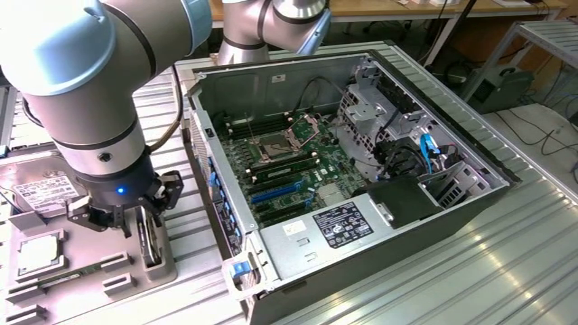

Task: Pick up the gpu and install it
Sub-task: 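Pick up the gpu and move the gpu toward the slot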

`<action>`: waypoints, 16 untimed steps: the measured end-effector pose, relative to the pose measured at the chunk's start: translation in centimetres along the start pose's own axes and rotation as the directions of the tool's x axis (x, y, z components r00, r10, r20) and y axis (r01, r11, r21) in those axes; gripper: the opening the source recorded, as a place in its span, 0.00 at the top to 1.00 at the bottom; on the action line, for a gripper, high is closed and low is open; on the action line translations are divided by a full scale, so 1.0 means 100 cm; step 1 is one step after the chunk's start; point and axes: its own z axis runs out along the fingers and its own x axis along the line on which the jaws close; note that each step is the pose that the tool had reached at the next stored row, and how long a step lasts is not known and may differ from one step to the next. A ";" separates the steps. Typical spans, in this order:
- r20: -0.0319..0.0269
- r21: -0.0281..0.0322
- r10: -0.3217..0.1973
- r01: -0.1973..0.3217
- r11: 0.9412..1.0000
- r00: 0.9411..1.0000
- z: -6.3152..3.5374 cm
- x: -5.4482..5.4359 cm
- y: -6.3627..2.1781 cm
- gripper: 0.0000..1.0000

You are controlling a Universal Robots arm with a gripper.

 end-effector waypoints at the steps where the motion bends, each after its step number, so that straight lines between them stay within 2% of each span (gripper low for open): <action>1: 0.000 0.000 0.000 0.000 1.000 1.000 0.0000 0.000 0.0000 0.53; 2: 0.000 0.000 0.000 0.000 1.000 1.000 0.0000 0.000 -0.0001 0.53; 3: 0.000 0.000 0.000 0.000 1.000 1.000 0.0000 0.000 0.0000 0.60; 12: 0.000 0.000 0.000 0.000 1.000 1.000 0.0000 -0.001 -0.0001 0.60; 13: 0.000 0.000 0.000 0.000 1.000 1.000 0.0001 -0.001 -0.0001 0.62; 14: 0.000 0.000 0.000 0.000 1.000 1.000 0.0001 -0.002 -0.0001 0.68; 16: 0.000 0.000 0.000 0.000 1.000 1.000 0.0000 -0.002 -0.0001 0.71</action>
